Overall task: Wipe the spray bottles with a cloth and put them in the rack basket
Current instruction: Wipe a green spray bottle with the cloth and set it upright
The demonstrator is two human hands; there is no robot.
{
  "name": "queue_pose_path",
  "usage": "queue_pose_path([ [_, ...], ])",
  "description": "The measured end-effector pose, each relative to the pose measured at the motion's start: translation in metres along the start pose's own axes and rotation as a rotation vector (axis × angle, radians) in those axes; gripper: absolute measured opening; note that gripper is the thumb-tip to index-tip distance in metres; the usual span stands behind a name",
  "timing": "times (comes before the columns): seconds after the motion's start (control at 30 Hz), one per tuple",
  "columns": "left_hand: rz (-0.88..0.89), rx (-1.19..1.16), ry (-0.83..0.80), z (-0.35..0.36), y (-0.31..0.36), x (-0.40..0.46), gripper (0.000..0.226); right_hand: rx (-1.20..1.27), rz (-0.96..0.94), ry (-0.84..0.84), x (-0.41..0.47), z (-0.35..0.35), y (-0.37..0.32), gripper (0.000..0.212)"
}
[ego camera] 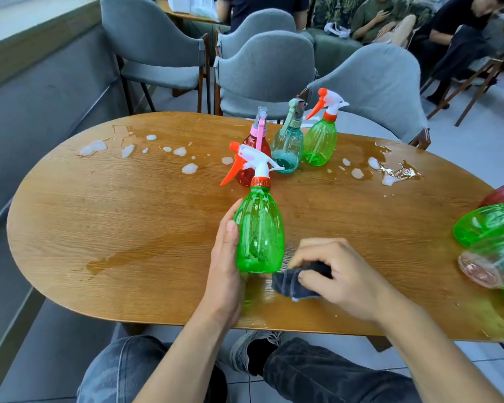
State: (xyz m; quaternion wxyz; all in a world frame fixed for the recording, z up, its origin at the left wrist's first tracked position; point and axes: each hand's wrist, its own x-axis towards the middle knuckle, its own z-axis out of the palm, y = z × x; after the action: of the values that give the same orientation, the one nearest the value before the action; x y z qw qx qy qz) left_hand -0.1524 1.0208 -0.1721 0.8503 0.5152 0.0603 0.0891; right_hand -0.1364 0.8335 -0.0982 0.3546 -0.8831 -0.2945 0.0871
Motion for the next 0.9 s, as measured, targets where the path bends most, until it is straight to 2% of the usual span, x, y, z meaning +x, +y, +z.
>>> queue_pose_path([
  [0.07, 0.021, 0.018, -0.021, 0.000, 0.001, -0.001, 0.056, 0.021, 0.004, 0.101, 0.006, -0.005, -0.003, 0.010],
  [0.1, 0.029, 0.029, -0.033, 0.001, 0.002, -0.003, 0.061, 0.061, 0.008, 0.162, 0.009, -0.005, -0.005, 0.011],
  [0.17, 0.024, 0.035, -0.069, 0.003, 0.004, -0.004, 0.066, 0.154, 0.026, 0.294, 0.015, 0.000, -0.006, 0.024],
  [0.3, 0.002, -0.014, -0.072, 0.003, 0.006, -0.005, 0.053, 0.377, 0.066, 0.608, 0.019, 0.018, -0.003, 0.043],
  [0.37, 0.000, -0.026, -0.057, 0.002, 0.004, -0.004, 0.052, 0.525, 0.141, 0.751, 0.019, 0.032, -0.003, 0.036],
  [0.43, 0.004, -0.023, -0.046, 0.002, 0.002, -0.003, 0.050, 0.689, 0.224, 0.841, 0.019, 0.048, -0.006, 0.019],
  [0.47, 0.004, -0.012, -0.043, 0.001, 0.001, -0.003, 0.050, 0.794, 0.247, 0.848, 0.018, 0.056, -0.010, 0.011],
  [0.5, 0.001, 0.003, -0.038, 0.000, 0.000, -0.002, 0.052, 0.904, 0.264, 0.833, 0.018, 0.063, -0.014, 0.011],
  [0.57, -0.003, 0.026, -0.028, -0.002, 0.000, -0.001, 0.054, 1.015, 0.252, 0.774, 0.015, 0.074, -0.020, 0.032],
  [0.63, 0.000, 0.030, -0.023, -0.003, 0.000, -0.001, 0.052, 0.936, 0.200, 0.705, 0.012, 0.078, -0.022, 0.045],
  [0.73, -0.011, 0.014, -0.021, -0.003, -0.001, -0.001, 0.050, 0.735, 0.167, 0.618, 0.011, 0.068, -0.013, 0.043],
  [0.9, -0.027, -0.017, -0.015, -0.001, 0.002, -0.003, 0.052, 0.587, 0.063, 0.640, 0.029, 0.016, -0.006, 0.044],
])
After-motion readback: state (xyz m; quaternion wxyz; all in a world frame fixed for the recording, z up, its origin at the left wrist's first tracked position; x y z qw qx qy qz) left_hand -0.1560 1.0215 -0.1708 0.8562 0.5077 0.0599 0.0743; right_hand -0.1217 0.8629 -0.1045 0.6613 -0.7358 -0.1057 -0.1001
